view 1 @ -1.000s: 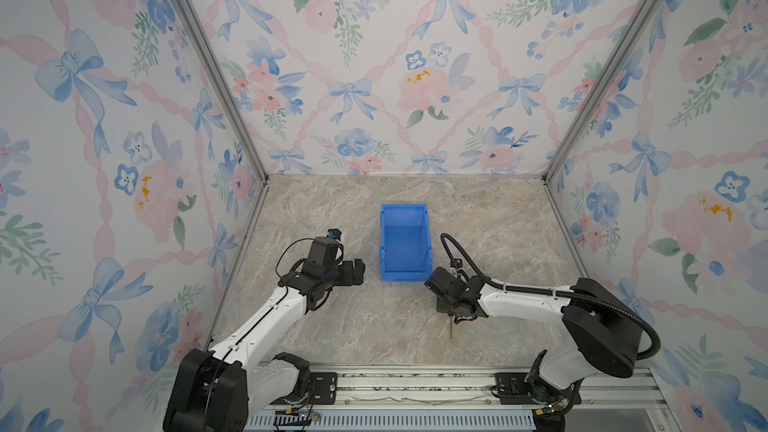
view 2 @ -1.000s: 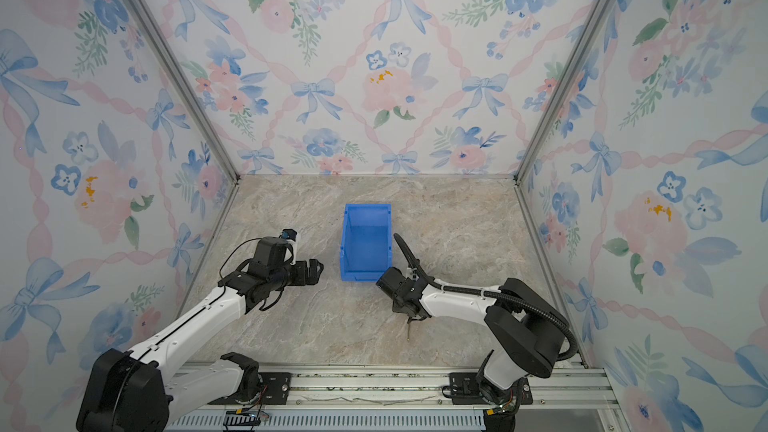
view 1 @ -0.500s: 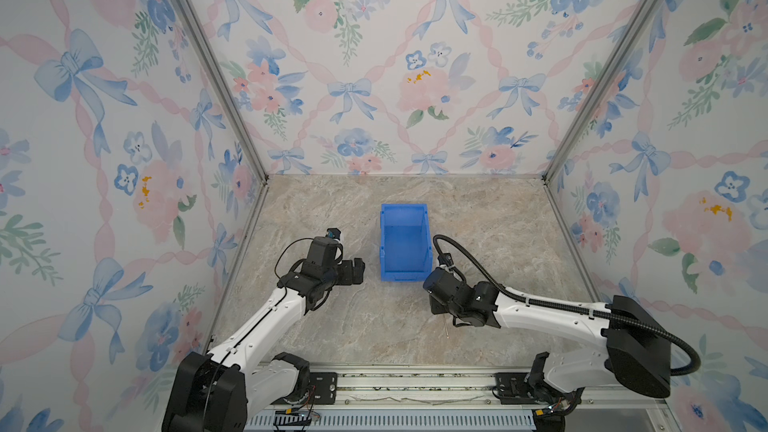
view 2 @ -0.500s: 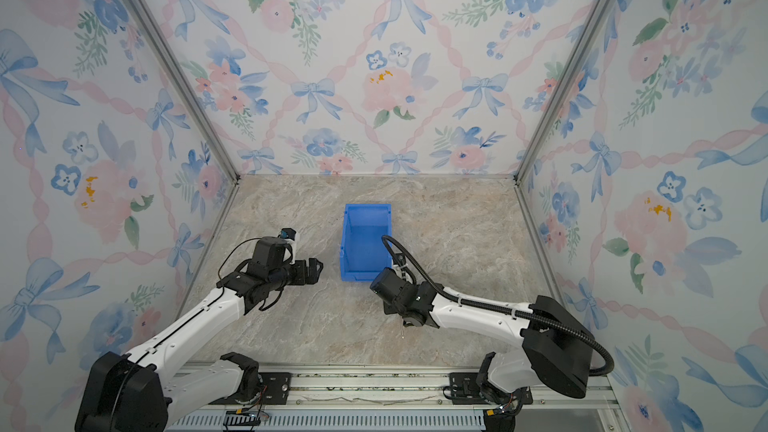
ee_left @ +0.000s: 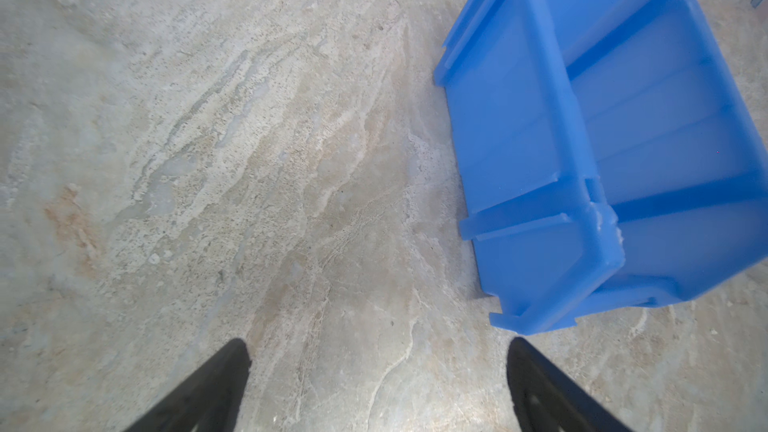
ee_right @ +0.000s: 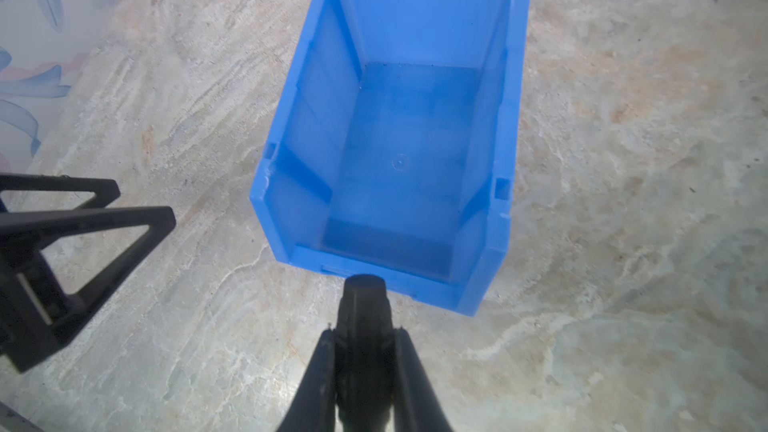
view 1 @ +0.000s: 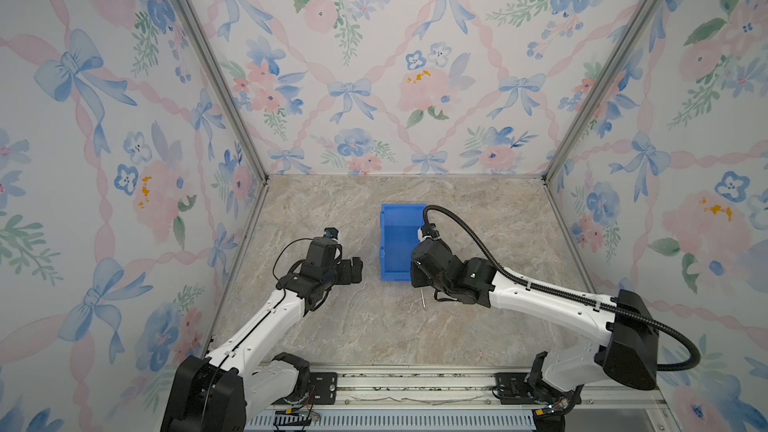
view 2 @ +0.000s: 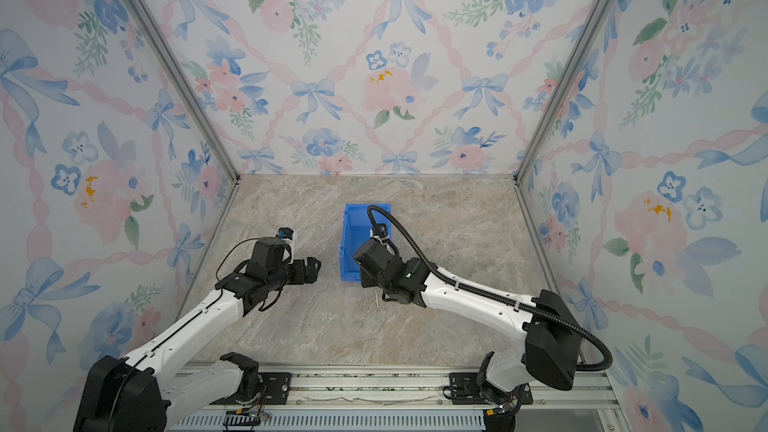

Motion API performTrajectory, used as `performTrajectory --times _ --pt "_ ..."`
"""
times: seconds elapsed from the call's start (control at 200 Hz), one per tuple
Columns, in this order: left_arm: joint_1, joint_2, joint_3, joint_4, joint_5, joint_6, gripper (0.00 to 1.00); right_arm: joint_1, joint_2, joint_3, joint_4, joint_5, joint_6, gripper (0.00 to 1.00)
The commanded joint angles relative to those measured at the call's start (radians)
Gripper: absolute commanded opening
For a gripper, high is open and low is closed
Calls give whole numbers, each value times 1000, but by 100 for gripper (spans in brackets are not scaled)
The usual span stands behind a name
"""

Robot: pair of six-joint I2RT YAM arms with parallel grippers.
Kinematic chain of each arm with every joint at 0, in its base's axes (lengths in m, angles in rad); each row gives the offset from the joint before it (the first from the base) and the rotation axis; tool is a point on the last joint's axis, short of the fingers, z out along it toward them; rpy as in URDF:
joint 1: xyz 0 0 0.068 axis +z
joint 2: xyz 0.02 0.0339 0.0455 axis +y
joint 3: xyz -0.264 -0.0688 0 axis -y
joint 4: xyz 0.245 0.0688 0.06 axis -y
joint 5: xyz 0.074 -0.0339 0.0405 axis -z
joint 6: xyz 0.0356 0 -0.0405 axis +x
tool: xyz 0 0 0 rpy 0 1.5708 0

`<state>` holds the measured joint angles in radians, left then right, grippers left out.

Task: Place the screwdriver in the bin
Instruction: 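Lift the screwdriver with the right gripper and carry it over the blue bin, then lower the screwdriver into the blue bin and open the right gripper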

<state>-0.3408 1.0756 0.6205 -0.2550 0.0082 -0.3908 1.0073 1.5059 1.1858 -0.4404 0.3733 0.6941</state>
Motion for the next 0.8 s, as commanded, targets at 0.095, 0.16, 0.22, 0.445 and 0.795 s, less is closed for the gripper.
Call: performTrajectory --times 0.095,0.16,0.22,0.445,0.795 --pt "-5 -41 -21 17 38 10 98 -38 101 162 -104 -22 -35 1" --pt "-5 -52 -25 17 56 12 98 -52 124 189 -114 -25 -29 1" --pt "-7 -62 -25 17 89 23 98 -68 141 206 -115 -28 -25 1" --pt "-67 -132 -41 20 127 51 97 -125 236 277 -110 -37 -45 0" --pt "-152 -197 -53 29 127 70 98 -175 430 465 -126 -51 -63 0"
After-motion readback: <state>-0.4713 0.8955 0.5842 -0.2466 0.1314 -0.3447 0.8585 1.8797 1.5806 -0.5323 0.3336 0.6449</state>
